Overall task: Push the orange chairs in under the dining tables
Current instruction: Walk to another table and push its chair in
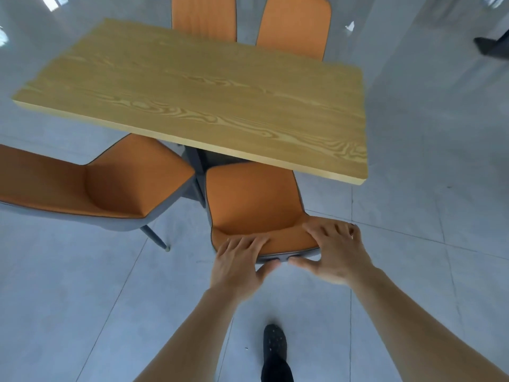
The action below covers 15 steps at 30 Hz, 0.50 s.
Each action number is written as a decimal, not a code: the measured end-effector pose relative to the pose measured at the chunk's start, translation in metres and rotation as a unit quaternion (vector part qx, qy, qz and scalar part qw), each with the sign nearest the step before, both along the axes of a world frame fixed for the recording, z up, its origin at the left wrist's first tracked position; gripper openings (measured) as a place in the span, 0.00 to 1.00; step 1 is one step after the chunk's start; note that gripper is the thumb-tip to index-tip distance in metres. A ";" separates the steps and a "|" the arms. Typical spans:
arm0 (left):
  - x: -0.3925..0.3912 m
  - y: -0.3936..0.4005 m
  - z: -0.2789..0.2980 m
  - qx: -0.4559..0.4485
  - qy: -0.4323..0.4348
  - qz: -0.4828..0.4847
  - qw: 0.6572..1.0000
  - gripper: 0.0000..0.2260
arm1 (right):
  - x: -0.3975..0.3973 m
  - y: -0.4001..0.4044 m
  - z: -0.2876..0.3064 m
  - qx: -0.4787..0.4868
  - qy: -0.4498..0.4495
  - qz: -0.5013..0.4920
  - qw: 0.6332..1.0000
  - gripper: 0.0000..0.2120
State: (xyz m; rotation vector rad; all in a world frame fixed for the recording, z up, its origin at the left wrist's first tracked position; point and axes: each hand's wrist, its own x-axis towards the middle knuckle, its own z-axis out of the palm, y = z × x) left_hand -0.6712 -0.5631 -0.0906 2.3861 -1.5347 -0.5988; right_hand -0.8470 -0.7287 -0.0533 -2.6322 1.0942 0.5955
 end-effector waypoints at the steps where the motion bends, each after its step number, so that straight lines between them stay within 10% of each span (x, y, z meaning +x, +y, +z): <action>1: 0.002 0.001 -0.002 0.000 -0.002 -0.007 1.000 0.30 | 0.000 0.003 -0.003 -0.016 -0.003 -0.004 1.000 0.49; 15: 0.068 0.069 -0.001 0.023 -0.001 -0.127 0.992 0.27 | 0.031 0.119 -0.010 -0.080 0.003 -0.100 0.992 0.52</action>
